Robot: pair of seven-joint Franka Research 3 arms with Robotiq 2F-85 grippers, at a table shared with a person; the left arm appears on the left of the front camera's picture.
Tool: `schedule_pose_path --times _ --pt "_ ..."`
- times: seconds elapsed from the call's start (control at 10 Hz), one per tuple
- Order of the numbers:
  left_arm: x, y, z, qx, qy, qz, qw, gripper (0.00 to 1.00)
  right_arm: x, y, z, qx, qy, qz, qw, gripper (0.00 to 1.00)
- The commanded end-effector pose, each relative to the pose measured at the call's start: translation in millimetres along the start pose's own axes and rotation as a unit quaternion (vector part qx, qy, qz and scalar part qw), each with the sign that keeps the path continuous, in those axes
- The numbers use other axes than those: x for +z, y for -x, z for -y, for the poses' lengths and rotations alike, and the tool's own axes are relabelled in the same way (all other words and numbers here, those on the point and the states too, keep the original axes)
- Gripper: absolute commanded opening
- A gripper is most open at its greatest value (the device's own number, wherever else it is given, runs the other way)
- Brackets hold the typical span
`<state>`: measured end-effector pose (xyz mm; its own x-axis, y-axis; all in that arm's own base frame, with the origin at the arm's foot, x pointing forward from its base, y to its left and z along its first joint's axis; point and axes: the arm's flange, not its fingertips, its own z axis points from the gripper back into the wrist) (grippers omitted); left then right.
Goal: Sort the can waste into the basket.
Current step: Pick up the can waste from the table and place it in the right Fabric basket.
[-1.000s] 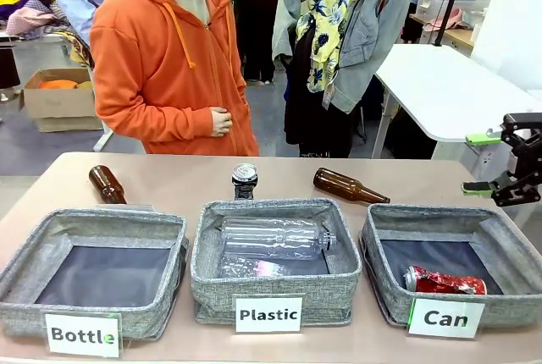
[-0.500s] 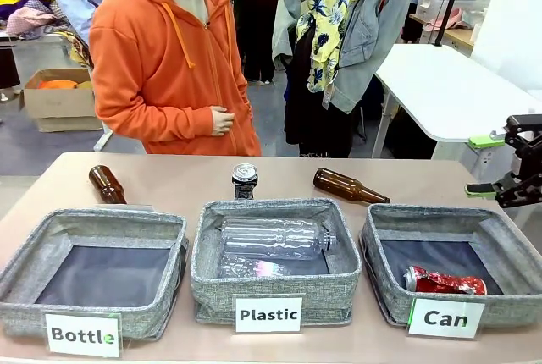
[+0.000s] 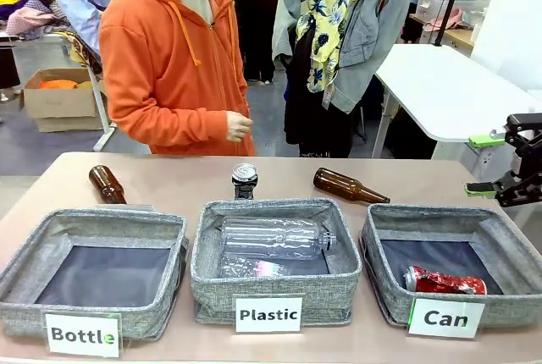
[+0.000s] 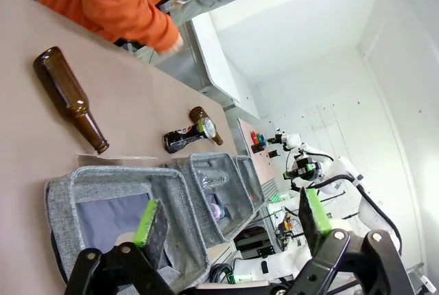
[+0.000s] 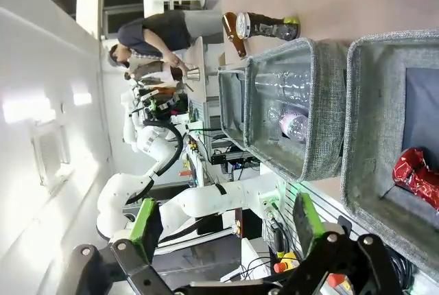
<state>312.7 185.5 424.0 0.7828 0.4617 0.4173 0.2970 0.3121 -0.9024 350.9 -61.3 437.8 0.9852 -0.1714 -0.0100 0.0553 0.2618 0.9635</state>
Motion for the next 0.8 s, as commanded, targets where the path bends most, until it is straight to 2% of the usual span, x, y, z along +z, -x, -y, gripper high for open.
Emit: schedule_pose_path --times 0.0,0.2,0.3,0.5,0.6,0.7 --pt "-20.9 -3.0 39.0 -0.090 0.026 -0.022 0.995 1.00 3.4 -0.5 -0.2 0.010 0.001 -0.007 1.000 1.00" --pt "-90.8 -28.3 69.4 -0.181 0.061 -0.074 0.979 1.00 3.4 -0.5 -0.2 0.010 0.001 -0.007 1.000 1.00" --pt "-126.2 -39.8 75.0 -0.212 0.062 -0.085 0.972 1.00 3.4 -0.5 -0.2 0.010 0.001 -0.007 1.000 1.00" --pt "-190.1 -50.3 65.0 -0.304 0.060 -0.112 0.944 1.00 3.4 -0.5 -0.2 0.010 0.001 -0.007 1.000 1.00" --pt "-208.5 -46.0 51.4 -0.378 0.064 -0.147 0.912 1.00 3.4 -0.5 -0.2 0.010 0.001 -0.007 1.000 1.00" --pt "-217.2 -39.4 37.6 -0.420 0.034 -0.155 0.893 1.00 3.4 -0.5 -0.2 0.010 0.001 -0.007 1.000 1.00"
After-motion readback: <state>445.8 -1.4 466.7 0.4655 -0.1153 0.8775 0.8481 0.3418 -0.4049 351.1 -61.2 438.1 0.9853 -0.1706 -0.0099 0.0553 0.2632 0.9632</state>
